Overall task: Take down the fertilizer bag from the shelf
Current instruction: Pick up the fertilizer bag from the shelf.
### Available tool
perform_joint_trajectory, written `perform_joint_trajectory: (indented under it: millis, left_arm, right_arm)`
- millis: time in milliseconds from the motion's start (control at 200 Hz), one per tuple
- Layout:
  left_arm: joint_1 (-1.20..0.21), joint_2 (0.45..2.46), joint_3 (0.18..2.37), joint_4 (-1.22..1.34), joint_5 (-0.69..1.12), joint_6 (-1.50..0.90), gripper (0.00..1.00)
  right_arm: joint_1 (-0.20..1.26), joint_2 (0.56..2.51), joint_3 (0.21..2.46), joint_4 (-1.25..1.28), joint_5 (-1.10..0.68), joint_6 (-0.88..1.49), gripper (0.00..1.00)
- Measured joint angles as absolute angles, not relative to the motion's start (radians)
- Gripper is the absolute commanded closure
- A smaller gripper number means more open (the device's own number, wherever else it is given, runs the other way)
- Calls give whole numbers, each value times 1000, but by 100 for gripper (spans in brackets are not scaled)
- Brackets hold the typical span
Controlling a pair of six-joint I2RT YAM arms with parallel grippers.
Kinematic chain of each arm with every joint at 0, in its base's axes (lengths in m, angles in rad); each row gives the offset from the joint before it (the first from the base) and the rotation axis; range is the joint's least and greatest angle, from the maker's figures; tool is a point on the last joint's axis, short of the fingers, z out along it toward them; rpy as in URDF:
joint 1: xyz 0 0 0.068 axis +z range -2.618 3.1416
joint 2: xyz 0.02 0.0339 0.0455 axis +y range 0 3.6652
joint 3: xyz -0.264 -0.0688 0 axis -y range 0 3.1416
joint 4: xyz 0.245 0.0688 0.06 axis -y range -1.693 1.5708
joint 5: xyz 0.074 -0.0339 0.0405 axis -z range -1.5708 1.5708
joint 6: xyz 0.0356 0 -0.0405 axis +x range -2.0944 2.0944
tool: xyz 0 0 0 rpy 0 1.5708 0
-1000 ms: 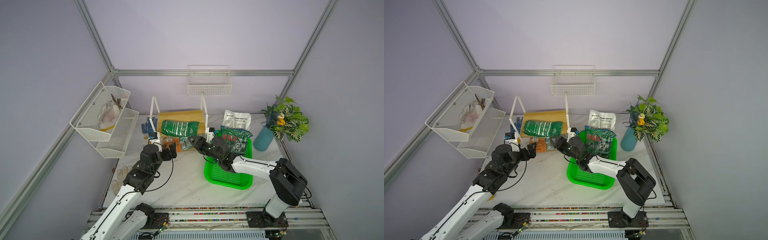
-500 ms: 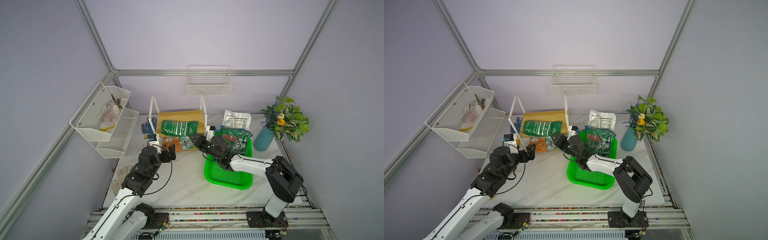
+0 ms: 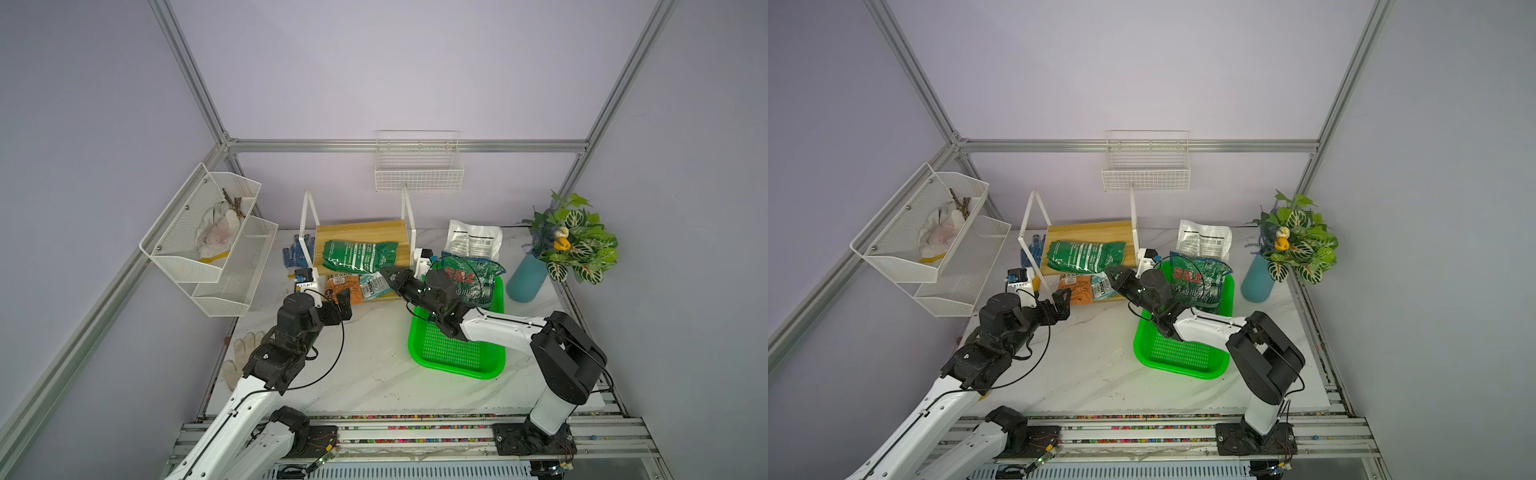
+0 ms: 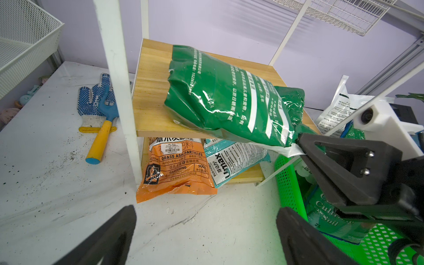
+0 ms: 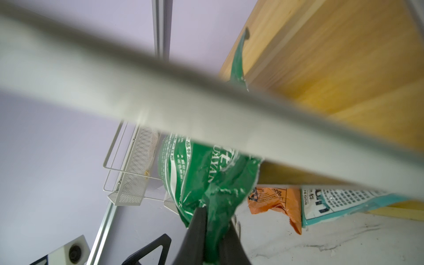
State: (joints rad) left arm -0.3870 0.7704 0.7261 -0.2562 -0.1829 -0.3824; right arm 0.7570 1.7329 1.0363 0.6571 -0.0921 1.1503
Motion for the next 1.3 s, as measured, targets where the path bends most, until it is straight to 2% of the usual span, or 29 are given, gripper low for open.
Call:
perform_joint_trajectory:
  millis: [45, 360, 660, 880, 1300]
  left_arm:
    - [-387, 770, 726, -256, -183, -383, 0]
    - [-387, 772, 726, -256, -183, -385, 0]
    - [-387, 776, 726, -256, -183, -385, 0]
    - [-387, 776, 727, -256, -191, -385, 0]
    - [-387, 781, 727, -256, -212, -385, 0]
  right_arm:
    - [757, 1732, 1039, 654, -99, 1143, 100]
    - [752, 1661, 1075, 503, -161, 1031, 100]
    - [752, 1594, 1208, 261, -318, 870, 100]
    - [753, 1515, 1222, 112, -400, 775, 100]
    - [753, 1388, 1209, -136, -438, 669, 100]
